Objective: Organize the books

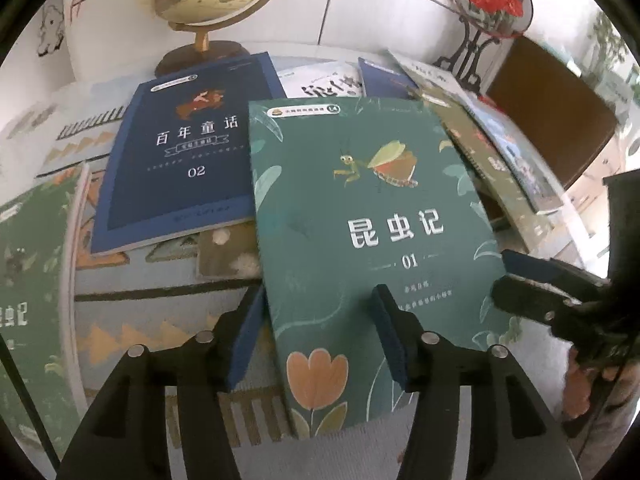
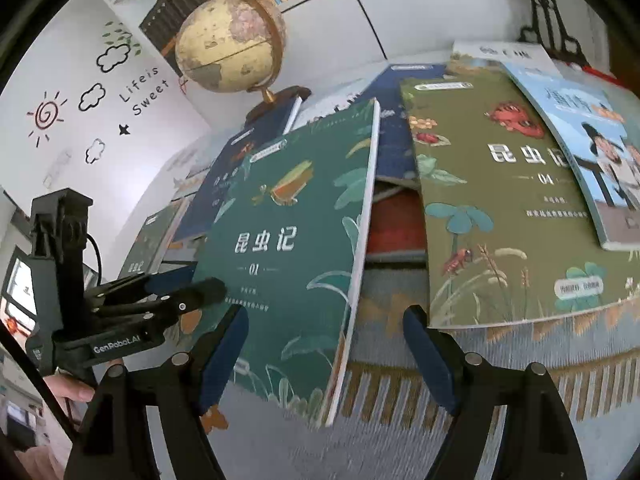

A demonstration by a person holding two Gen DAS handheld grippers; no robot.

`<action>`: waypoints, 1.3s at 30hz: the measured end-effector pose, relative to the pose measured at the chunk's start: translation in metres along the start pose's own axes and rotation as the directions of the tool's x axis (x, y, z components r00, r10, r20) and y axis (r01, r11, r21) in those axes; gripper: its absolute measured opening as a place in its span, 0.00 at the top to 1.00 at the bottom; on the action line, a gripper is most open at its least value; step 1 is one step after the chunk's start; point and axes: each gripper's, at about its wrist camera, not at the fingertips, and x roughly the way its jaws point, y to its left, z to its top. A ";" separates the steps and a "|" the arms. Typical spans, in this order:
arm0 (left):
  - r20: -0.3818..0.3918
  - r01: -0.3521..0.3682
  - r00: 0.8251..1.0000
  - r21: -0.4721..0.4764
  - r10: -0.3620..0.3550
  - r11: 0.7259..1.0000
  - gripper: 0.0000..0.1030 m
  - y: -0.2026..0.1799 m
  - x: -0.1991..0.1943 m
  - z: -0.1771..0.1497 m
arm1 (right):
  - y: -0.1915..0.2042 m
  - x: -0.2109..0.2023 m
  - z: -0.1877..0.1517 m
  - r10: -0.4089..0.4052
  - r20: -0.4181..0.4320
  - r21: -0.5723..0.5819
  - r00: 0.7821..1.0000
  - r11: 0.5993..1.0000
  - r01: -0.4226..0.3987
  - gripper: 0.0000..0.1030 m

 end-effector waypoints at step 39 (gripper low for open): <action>0.157 0.399 0.911 -0.100 -0.382 0.911 0.68 0.018 -0.024 -0.001 | -0.024 0.000 -0.005 0.178 0.089 0.131 0.980 0.973 -0.189 0.88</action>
